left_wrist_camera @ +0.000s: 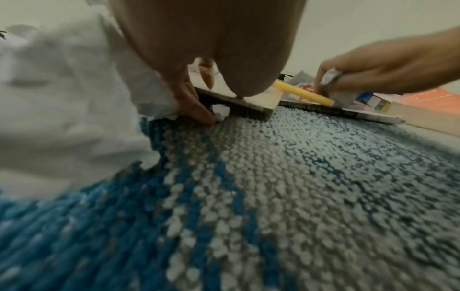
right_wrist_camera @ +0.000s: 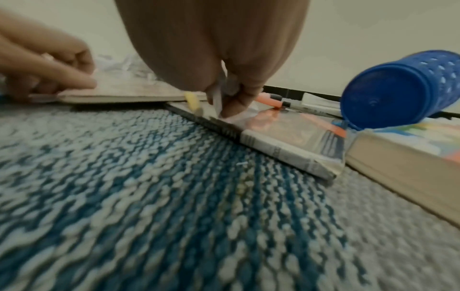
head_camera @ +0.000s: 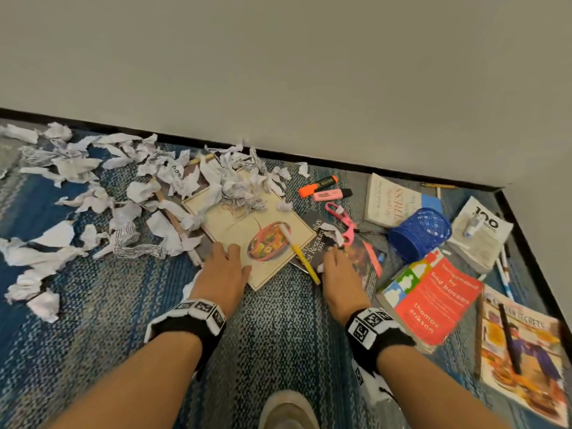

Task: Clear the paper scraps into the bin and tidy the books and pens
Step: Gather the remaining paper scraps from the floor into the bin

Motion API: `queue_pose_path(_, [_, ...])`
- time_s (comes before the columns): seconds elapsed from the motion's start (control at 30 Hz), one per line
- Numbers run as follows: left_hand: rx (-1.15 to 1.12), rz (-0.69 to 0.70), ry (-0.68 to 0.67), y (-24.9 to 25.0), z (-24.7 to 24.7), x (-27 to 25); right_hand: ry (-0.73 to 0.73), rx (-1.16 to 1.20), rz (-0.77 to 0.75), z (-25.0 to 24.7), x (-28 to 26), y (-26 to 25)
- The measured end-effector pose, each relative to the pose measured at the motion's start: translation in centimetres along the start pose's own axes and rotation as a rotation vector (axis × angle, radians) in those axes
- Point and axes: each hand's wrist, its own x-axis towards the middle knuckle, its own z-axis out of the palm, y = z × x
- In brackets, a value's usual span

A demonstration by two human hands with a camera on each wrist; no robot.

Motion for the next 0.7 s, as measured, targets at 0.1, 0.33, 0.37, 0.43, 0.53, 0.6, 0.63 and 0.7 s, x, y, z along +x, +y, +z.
queue_pose_path(0.1, [-0.024, 0.018, 0.016, -0.2, 0.1, -0.2, 0.259, 0.068, 0.121, -2.0, 1.3, 0.8])
queue_pose_path(0.33, [0.028, 0.220, 0.018, -1.6, -0.5, -1.3, 0.151, 0.038, 0.288, -3.0, 6.0, 1.6])
queue_pose_path(0.37, [0.042, 0.225, 0.000, -1.6, -0.6, -1.3, 0.076, -0.034, 0.264, -2.7, 6.4, 1.8])
queue_pose_path(0.43, [0.041, 0.232, -0.001, -1.2, -1.2, -1.2, -0.004, -0.119, 0.208, -2.2, 7.1, 2.0])
queue_pose_path(0.53, [0.028, 0.279, 0.136, -0.5, -2.7, -0.8, 0.111, -0.167, 0.084, -2.8, 7.8, 1.5])
queue_pose_path(0.6, [0.075, 0.292, 0.271, -0.4, -4.0, -0.6, 0.151, -0.291, -0.122, -4.0, 8.4, 0.8])
queue_pose_path(0.63, [0.129, 0.256, 0.306, -0.3, -4.7, -0.6, 0.133, -0.367, -0.221, -4.5, 8.9, 0.3])
queue_pose_path(0.7, [0.234, 0.116, 0.322, -0.4, -5.6, -0.9, 0.113, -0.416, -0.334, -6.0, 10.0, -0.8])
